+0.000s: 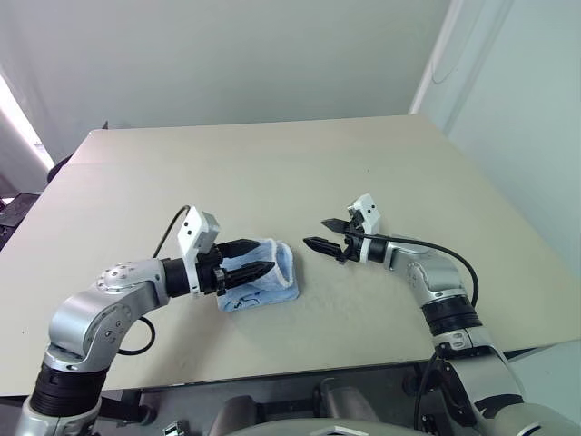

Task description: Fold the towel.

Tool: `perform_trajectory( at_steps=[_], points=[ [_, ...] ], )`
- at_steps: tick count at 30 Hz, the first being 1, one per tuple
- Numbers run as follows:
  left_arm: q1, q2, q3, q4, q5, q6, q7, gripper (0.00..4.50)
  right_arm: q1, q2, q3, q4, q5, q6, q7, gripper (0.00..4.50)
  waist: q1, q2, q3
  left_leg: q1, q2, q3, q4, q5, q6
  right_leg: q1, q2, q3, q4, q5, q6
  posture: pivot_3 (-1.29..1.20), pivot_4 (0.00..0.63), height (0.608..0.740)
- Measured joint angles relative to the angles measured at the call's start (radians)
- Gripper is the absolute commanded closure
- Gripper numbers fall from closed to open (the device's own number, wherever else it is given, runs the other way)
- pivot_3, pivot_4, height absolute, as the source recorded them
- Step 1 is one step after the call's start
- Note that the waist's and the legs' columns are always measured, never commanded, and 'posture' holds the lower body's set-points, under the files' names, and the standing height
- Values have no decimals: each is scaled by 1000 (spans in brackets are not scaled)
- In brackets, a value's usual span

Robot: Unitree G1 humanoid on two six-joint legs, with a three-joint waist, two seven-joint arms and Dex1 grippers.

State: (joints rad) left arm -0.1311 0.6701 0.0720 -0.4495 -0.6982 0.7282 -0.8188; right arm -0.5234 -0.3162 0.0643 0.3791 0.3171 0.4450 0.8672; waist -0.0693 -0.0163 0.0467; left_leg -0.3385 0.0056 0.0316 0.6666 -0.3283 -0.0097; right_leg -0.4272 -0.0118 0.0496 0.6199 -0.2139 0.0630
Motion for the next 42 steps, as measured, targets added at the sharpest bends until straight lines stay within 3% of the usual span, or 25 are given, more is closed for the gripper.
perform_trajectory(
  at_steps=[5,9,18,24,34,42],
  points=[
    [-18,26,19,100,87,-140,-44,1346,-1,-1,-31,-1,35,53,4,0,0,0,0,0,0,0,1,0,0,0,0,0,0,0,1,0,0,740],
    [-25,44,-47,182,205,-286,-116,1346,-1,-20,-34,-1,42,125,4,0,0,0,0,0,0,1,0,0,0,0,0,0,-1,0,0,0,0,740],
    [-77,-85,-252,415,395,-516,-188,1346,-14,-15,-34,-3,41,140,-15,0,0,0,0,0,0,1,0,0,0,0,0,0,1,2,3,0,0,740],
    [-97,-175,-288,606,479,-648,-174,1346,-32,-19,-33,-4,41,162,-14,0,3,1,-1,0,1,0,1,0,0,0,0,0,2,2,4,0,0,740],
    [-72,-192,-272,593,478,-660,-185,1346,-59,-58,-43,-33,117,289,71,0,3,5,-4,0,0,1,1,0,0,1,0,0,3,2,4,0,0,740],
    [-31,-142,-224,391,392,-534,-202,1346,-124,-95,-50,-33,220,544,134,0,1,4,-4,0,1,0,1,0,0,0,0,0,3,2,4,0,0,740]
  ],
)
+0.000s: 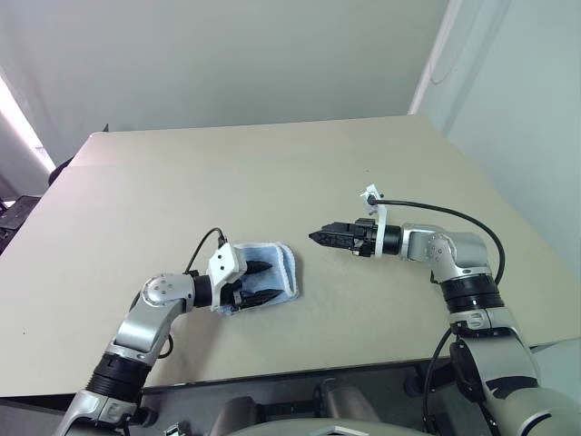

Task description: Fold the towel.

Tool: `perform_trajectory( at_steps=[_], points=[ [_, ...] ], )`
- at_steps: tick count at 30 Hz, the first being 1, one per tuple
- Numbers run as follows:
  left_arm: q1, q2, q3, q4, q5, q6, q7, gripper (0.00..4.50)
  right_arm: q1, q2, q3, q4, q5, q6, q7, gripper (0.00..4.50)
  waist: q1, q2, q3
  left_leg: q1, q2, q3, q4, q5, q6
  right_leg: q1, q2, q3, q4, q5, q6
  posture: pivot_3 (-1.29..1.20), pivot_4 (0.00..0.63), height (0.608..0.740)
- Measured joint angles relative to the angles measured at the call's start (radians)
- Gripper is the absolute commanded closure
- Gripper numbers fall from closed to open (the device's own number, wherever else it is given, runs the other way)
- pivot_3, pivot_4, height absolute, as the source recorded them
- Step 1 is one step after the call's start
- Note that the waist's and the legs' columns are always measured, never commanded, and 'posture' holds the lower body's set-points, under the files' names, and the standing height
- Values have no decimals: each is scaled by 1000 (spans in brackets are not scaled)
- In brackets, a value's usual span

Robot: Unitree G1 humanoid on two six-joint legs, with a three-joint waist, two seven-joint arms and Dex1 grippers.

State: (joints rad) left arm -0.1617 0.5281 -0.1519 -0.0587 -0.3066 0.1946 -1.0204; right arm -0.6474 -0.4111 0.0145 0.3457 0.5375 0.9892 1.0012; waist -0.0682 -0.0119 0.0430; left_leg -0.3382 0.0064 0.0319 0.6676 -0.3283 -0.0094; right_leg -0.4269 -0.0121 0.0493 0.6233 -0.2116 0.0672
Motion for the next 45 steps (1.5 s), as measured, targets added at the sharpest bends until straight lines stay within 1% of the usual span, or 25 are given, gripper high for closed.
perform_trajectory(
  at_steps=[4,7,10,13,16,18,23,29,34,37,39,40,41,44,45],
  points=[
    [30,69,76,-146,-63,72,10,1346,-35,-1,38,56,9,163,-1,0,-3,0,0,0,1,0,0,0,0,0,1,0,1,0,0,0,0,740],
    [72,121,141,-201,-79,101,25,1346,-39,5,59,86,13,239,0,0,-2,0,0,0,1,0,0,0,0,-1,1,0,2,-1,1,0,0,740],
    [145,172,191,-239,-82,118,37,1346,-52,29,80,96,15,284,-7,0,-6,0,0,0,1,1,0,0,0,-1,1,0,2,-1,2,0,0,740],
    [257,206,251,-278,-87,130,44,1346,-61,71,101,109,15,304,-13,0,-4,0,0,0,1,0,0,0,0,-2,1,0,2,-1,1,0,0,740],
    [328,217,303,-304,-98,144,63,1346,-68,100,120,122,13,309,-18,0,0,0,0,0,1,0,0,0,0,-2,0,-1,2,-1,1,0,0,740],
    [346,219,326,-322,-100,150,72,1346,-71,124,133,124,11,308,-23,0,0,0,0,0,1,0,0,0,0,-2,0,-1,1,-1,2,0,0,740],
    [344,213,366,-345,-111,171,128,1346,-92,179,145,159,-7,304,-53,0,-7,0,0,0,2,0,0,0,0,-2,1,-1,2,-1,1,0,0,740],
    [387,195,360,-382,-111,171,158,1346,-125,216,139,215,-14,298,-66,0,-8,-1,0,1,2,0,0,0,0,-2,2,-1,2,-1,1,0,0,740],
    [392,188,359,-399,-117,174,178,1346,-149,243,127,275,-16,291,-71,0,-10,-1,-1,1,2,1,0,0,0,-2,2,-1,3,-1,1,0,0,740],
    [400,188,360,-407,-117,174,182,1302,-159,261,123,304,-21,291,-73,599,-17,-1,-1,1,3,0,0,0,0,-2,2,-1,4,-1,0,0,0,740],
    [406,188,361,-412,-117,174,186,1302,-159,273,126,320,-23,296,-73,1298,-24,-1,0,1,3,0,0,0,0,-2,2,-1,4,-1,0,0,0,740],
    [408,188,362,-412,-117,174,187,1302,-160,279,125,330,-23,305,-75,1730,-27,-1,-1,1,3,0,0,0,0,-2,2,-1,4,-1,0,0,0,740],
    [409,188,364,-412,-117,174,189,1302,-160,286,122,346,-23,318,-78,1991,-30,-1,-1,1,3,0,0,0,0,-2,2,-1,4,-1,0,0,0,740],
    [412,190,367,-413,-117,174,192,1302,-160,292,119,366,-20,355,-78,3168,-31,-1,0,0,2,0,0,0,0,-2,2,-1,3,-1,0,0,0,740],
    [414,192,368,-413,-117,174,193,1302,-160,292,118,365,-15,366,-76,3483,-31,-1,0,0,2,0,0,0,0,-2,2,-1,3,-1,0,0,0,740]
  ],
)
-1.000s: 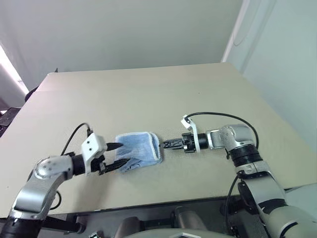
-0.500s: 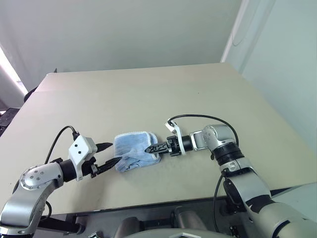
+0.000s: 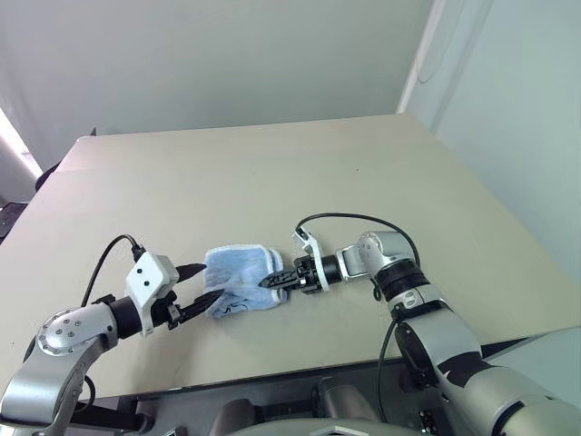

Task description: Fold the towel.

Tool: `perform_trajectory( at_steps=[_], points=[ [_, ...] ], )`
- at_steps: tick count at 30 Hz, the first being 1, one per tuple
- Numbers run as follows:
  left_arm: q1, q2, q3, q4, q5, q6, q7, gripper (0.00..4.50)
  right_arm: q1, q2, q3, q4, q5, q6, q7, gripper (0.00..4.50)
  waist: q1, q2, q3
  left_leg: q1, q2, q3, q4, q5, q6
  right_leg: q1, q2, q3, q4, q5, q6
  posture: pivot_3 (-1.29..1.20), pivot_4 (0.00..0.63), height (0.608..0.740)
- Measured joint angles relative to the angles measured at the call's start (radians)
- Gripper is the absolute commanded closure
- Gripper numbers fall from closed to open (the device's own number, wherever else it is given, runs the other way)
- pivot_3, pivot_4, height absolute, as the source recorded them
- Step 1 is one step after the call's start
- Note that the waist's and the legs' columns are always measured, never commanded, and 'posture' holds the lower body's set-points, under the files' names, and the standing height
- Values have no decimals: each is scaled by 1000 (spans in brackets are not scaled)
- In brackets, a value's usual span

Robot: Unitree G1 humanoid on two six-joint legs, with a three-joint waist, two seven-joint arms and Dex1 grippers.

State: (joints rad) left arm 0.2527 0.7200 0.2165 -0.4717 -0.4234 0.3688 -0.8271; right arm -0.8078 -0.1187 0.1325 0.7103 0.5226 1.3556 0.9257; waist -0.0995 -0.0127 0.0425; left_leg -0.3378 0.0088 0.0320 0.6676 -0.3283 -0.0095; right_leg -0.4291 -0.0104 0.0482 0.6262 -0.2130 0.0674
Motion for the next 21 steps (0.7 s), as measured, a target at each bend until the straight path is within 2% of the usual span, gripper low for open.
perform_trajectory(
  at_steps=[3,7,12,16,21],
  points=[
    [0,4,3,0,-1,0,1,1302,-9,1,-20,-10,18,32,7,4488,0,0,0,0,0,0,0,0,0,0,0,0,0,0,0,0,0,740],
    [-11,4,18,1,-17,4,1,1302,-11,7,-55,-10,32,48,0,4488,0,0,0,0,0,0,0,0,0,0,0,0,0,0,1,0,0,740],
    [-44,1,93,33,-74,34,8,1302,-37,50,-203,-9,75,18,-53,4488,-2,0,0,0,0,-1,0,0,0,0,0,-1,0,0,0,0,0,740],
    [-53,4,186,94,-111,43,12,1302,-121,91,-330,21,94,-87,-127,4488,-3,0,0,0,0,-1,0,0,0,-1,0,-1,0,0,0,0,0,740],
    [-7,25,242,167,-105,43,2,1302,-190,121,-352,111,56,-287,-200,4488,-7,1,1,-1,0,-1,-1,0,0,-1,-1,-1,-2,1,-2,0,0,740]
  ],
)
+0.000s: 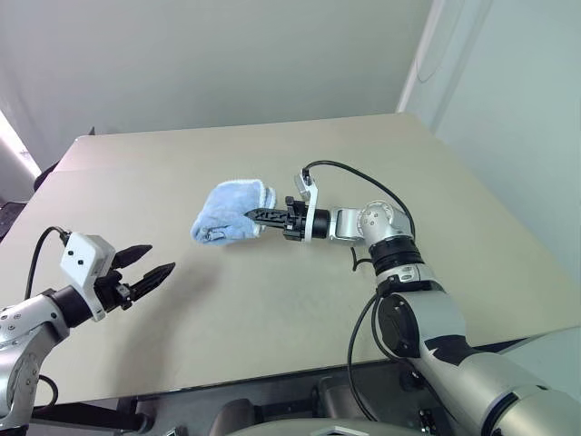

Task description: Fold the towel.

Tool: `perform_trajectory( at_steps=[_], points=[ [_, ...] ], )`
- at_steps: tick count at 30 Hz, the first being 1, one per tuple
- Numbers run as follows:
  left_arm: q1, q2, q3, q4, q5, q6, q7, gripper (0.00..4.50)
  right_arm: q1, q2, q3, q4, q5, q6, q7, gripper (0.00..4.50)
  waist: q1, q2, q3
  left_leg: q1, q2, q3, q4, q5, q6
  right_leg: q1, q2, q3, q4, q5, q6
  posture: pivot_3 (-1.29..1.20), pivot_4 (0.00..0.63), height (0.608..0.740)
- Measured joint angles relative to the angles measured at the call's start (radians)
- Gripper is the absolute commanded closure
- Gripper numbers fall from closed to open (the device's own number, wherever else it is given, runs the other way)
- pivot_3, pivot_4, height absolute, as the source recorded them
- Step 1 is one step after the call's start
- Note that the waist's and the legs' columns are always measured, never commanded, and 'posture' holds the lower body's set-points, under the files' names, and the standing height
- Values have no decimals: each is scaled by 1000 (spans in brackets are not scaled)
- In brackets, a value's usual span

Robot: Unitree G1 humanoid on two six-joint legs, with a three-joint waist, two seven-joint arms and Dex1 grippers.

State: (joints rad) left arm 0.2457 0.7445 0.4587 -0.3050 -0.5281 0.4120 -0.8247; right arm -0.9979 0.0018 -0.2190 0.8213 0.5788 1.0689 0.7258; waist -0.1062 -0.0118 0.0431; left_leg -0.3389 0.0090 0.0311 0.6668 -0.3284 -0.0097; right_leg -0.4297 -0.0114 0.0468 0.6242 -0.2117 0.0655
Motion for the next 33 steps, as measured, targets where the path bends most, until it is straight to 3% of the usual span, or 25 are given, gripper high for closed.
perform_trajectory(
  at_steps=[6,10,16,23,28,33],
  points=[
    [68,1,47,56,-8,72,13,1302,-69,4,0,266,-108,-287,-110,4488,-2,-1,0,-1,0,-1,-1,0,0,0,-2,0,-3,0,0,0,0,740],
    [118,-2,48,55,-8,115,21,1302,-69,-5,-27,376,-140,-376,-171,4488,-5,0,0,-2,0,-1,-2,0,0,0,-4,0,-4,0,0,0,0,740],
    [132,-2,50,18,-19,149,24,1302,-71,-8,-41,393,-163,-398,-160,2633,-8,0,0,-1,1,-1,-2,0,0,0,-4,0,-4,1,-1,0,0,740],
    [109,1,45,18,-20,164,26,1302,-92,-60,-25,381,-175,-310,-52,42,-18,0,0,-1,1,-1,-2,0,0,0,-3,0,-4,1,-1,0,0,740],
    [102,11,43,18,-19,173,21,1302,-84,-165,59,288,-215,-212,83,42,-16,1,1,-2,0,-1,-2,0,0,0,-3,0,-5,1,-1,0,0,740],
    [87,18,35,19,-20,190,19,1302,68,-274,235,-104,-261,-285,290,42,-17,0,0,-1,1,-2,-3,0,0,0,-1,-1,-5,1,-1,0,0,740]
  ],
)
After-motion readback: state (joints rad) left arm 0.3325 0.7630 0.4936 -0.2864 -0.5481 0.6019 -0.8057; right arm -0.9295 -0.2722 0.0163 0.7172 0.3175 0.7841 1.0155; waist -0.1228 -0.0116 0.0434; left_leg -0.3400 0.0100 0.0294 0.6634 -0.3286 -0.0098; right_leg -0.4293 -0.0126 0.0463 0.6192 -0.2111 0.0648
